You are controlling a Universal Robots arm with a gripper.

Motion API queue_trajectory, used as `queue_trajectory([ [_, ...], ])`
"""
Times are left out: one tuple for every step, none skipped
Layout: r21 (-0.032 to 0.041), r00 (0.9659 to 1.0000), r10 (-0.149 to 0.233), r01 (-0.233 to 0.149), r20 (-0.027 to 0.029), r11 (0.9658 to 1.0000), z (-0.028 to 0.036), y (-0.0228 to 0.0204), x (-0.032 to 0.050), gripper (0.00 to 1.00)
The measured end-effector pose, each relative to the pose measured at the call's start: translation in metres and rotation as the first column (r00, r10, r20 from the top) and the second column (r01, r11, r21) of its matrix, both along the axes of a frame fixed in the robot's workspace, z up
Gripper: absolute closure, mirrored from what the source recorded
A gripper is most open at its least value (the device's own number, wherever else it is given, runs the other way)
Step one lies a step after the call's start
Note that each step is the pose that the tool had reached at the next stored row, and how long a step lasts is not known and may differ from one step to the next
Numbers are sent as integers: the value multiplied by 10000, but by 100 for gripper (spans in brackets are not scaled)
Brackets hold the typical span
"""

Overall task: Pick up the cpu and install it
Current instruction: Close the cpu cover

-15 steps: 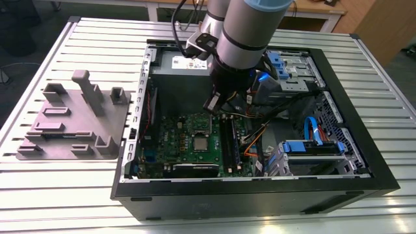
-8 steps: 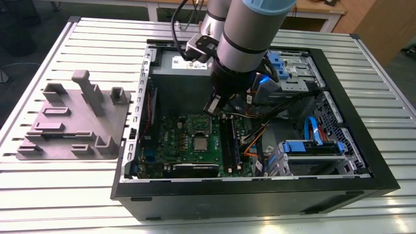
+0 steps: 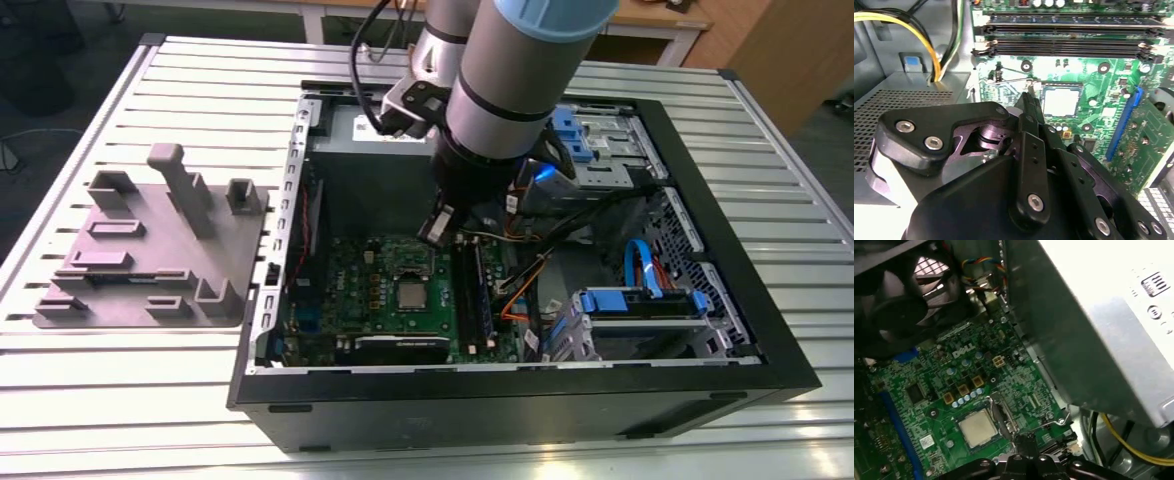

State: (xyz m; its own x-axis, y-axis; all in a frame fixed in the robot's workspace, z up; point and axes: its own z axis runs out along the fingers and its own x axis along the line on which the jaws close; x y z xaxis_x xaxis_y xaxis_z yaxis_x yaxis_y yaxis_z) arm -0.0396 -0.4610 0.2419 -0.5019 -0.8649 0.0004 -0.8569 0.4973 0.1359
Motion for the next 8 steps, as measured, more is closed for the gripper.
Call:
queue_trajectory([
  [0, 10000, 1, -1, 0, 10000, -1, -19, 0, 90],
  [-2, 10000, 2, -2, 0, 10000, -3, -38, 0, 90],
  [-2, 10000, 2, -2, -1, 10000, -4, -58, 0, 90],
  [-2, 10000, 3, -3, -1, 10000, -7, -83, 0, 90],
  [-2, 10000, 5, -5, 0, 10000, -9, -110, 0, 90],
  [-5, 10000, 7, -7, 0, 10000, -11, -137, 0, 90],
  [-7, 10000, 8, -8, 0, 10000, -12, -163, 0, 90],
  [-11, 10000, 10, -10, -1, 10000, -13, -189, 0, 90],
])
